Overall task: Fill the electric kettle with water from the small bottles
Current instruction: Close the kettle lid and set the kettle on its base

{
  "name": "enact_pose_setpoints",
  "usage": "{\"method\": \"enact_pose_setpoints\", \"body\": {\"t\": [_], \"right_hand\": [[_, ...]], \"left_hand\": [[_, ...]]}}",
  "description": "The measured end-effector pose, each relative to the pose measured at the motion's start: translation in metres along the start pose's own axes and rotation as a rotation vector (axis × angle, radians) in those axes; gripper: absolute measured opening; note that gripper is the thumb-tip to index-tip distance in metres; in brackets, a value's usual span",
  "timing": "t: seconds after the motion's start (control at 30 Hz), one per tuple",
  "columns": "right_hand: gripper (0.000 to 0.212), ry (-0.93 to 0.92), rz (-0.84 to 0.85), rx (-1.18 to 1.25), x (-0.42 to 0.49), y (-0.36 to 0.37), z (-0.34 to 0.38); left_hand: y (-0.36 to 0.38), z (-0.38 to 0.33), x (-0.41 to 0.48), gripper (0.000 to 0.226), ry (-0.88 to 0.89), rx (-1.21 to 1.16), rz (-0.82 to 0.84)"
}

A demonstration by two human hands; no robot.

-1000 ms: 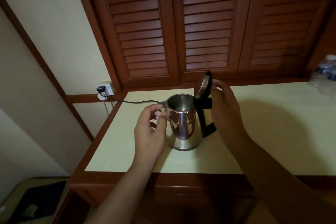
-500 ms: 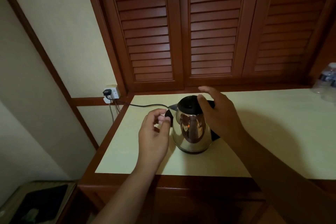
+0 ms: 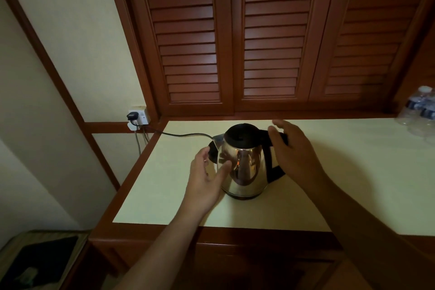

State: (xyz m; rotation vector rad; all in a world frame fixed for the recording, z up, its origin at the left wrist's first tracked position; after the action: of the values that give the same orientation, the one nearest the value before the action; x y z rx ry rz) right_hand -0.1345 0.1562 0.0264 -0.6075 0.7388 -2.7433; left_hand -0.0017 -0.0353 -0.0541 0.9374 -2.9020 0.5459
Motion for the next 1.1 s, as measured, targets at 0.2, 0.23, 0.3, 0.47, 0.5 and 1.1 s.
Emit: {"method": "enact_pose_setpoints", "body": {"t": [0.2,0.23,0.3,0.47,0.5,1.1], "right_hand": [[0.043,0.229,-0.016,0.269,0.002,0.006,-0.043],[0.045,0.234,-0.03,0.291,0.003,0.006,-0.047],[0.046,0.221,-0.047,0.297,0.007,0.007,-0.051],[0.053,0.175,-0.007,0.316,0.019,0.01,-0.057],[0.053,0.177,0.015,0.347,0.021,0.012,-0.059],[0.05,0.374,0.051,0.63,0.031,0.032,-0.072]], "left_hand": [[0.034,0.022,0.005,0.125,-0.056,-0.034,0.148],[0.036,0.025,0.006,0.125,-0.063,-0.048,0.145],[0.04,0.027,0.007,0.127,-0.065,-0.073,0.145],[0.049,0.02,0.007,0.11,-0.038,-0.032,0.138],[0.05,0.019,0.006,0.112,-0.041,-0.032,0.127],[0.039,0.009,0.008,0.11,-0.009,-0.012,0.048]]}}
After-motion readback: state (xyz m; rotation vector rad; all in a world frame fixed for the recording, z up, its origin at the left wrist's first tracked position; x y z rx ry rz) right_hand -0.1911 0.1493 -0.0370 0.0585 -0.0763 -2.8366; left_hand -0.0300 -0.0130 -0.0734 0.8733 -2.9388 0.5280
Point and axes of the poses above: each hand's wrist, its own x-axis towards the middle knuckle, its own y-axis out of the palm, z = x × y, the point moved 9 cm from there along x, towards the middle knuckle, and after that the axes turned 2 degrees about y, right-handed, at the moved point
